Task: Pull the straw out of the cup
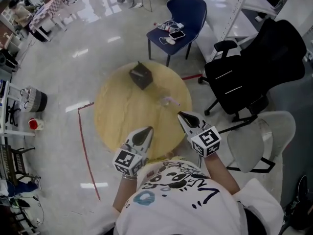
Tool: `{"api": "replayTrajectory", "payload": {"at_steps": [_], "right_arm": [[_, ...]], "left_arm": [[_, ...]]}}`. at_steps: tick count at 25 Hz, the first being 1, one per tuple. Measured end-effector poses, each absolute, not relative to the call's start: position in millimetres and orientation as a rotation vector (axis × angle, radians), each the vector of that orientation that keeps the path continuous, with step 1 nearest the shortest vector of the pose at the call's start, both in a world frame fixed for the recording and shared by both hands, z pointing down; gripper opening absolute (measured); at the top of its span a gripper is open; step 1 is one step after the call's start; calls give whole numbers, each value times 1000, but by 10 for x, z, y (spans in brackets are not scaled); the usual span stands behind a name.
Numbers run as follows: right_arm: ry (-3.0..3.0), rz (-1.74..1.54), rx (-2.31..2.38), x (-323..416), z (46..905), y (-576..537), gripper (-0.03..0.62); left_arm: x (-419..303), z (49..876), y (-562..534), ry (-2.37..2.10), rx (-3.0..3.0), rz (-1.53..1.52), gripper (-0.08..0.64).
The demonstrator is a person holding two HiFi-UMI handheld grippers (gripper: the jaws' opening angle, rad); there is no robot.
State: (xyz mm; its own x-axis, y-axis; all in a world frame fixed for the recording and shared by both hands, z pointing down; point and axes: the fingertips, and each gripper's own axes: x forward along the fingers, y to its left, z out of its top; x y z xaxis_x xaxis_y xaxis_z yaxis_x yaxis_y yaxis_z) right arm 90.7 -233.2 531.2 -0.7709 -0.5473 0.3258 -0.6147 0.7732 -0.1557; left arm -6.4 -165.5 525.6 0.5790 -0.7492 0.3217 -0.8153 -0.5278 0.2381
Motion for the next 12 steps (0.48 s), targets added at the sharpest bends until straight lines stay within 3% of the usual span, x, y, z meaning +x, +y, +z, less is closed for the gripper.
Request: {"api": "replayTrajectory", "payload": {"at_steps": [12], "right_arm": [[-2644,333,1134,955,5284,-2633,38]], "left_arm": [[-186,5195,-1765,-1218,2471,250,15]]}}
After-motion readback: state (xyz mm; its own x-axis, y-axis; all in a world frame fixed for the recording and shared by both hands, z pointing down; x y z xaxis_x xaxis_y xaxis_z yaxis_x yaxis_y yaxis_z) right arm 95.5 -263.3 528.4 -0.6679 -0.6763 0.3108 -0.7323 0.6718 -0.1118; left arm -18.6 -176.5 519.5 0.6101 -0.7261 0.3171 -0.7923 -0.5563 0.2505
